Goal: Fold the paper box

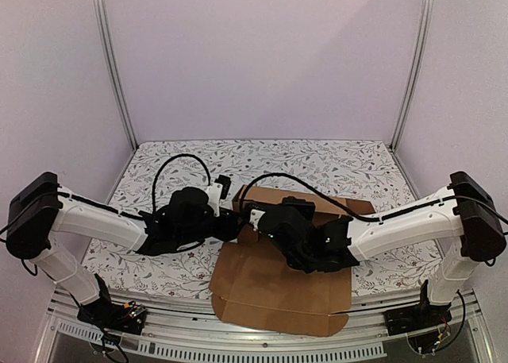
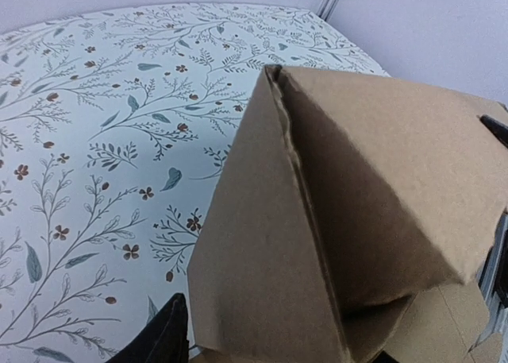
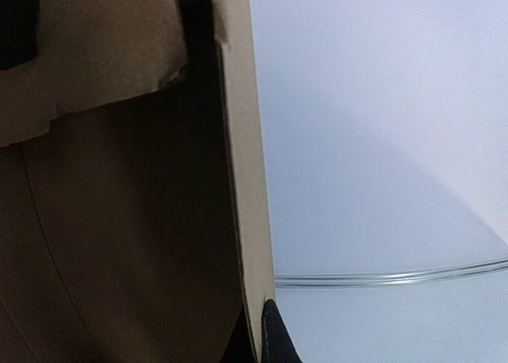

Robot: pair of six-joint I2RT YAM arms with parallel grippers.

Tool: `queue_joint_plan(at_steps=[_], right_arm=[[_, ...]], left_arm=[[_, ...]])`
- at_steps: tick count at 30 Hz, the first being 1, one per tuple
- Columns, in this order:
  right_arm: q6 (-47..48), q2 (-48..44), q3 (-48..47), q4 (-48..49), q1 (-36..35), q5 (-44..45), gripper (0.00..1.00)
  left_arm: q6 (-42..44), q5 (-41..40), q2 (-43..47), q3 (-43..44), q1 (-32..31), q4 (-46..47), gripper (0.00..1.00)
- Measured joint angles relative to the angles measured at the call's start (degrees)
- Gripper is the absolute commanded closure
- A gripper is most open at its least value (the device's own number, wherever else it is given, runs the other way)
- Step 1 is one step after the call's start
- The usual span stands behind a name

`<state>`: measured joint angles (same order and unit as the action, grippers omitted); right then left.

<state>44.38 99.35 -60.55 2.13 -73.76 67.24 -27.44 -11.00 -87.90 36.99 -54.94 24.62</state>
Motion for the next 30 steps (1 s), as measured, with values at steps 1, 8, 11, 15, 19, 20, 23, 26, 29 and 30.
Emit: queue_joint_plan(at_steps=[1, 8, 11, 15, 19, 20, 23, 26, 29, 30], right_arm=[[0.0, 0.2, 0.0, 0.1, -0.1, 0.3, 1.00], [-0.8, 0.6, 0.0, 0.5, -0.5, 1.4, 1.00], [-1.7, 0.7, 0.0, 0.3, -0.5, 1.7, 1.00], [-2.9, 1.2, -0.6, -0.7, -0.5, 2.8, 1.00], [-4.1, 1.4, -0.8, -1.2, -0.5, 3.0, 1.00], [-4.5, 1.4, -0.9, -1.4, -0.5, 3.0, 1.00], [-5.4, 1.4, -1.0, -1.7, -0.5, 3.0, 1.00], [-6.5, 1.4, -1.1, -2.1, -0.5, 3.0, 1.00], [-7.3, 1.4, -1.4, -2.6, -0.5, 2.9, 1.00], [-7.5, 1.4, -1.4, -2.7, -0.5, 2.9, 1.00]], left_arm=[[-0.1, 0.0, -0.3, 0.0, 0.0, 0.2, 0.50], [-0.6, -0.1, -2.6, 0.0, -0.4, 1.6, 0.79], [-0.6, -0.3, -3.2, 0.5, -0.5, 1.5, 0.82], [-0.6, -0.6, -4.0, 1.8, -0.6, 0.7, 0.68], [-1.4, -1.3, -4.9, 3.1, -1.4, 0.9, 0.55], [-1.5, -1.6, -5.2, 3.4, -1.6, 1.2, 0.53], [-1.9, -2.3, -6.4, 4.0, -1.9, 1.8, 0.49], [-2.2, -3.3, -8.1, 4.2, -2.1, 2.7, 0.48], [-2.2, -4.7, -9.4, 4.5, -2.4, 4.3, 0.47], [-2.2, -5.0, -9.7, 4.5, -2.4, 4.8, 0.48]])
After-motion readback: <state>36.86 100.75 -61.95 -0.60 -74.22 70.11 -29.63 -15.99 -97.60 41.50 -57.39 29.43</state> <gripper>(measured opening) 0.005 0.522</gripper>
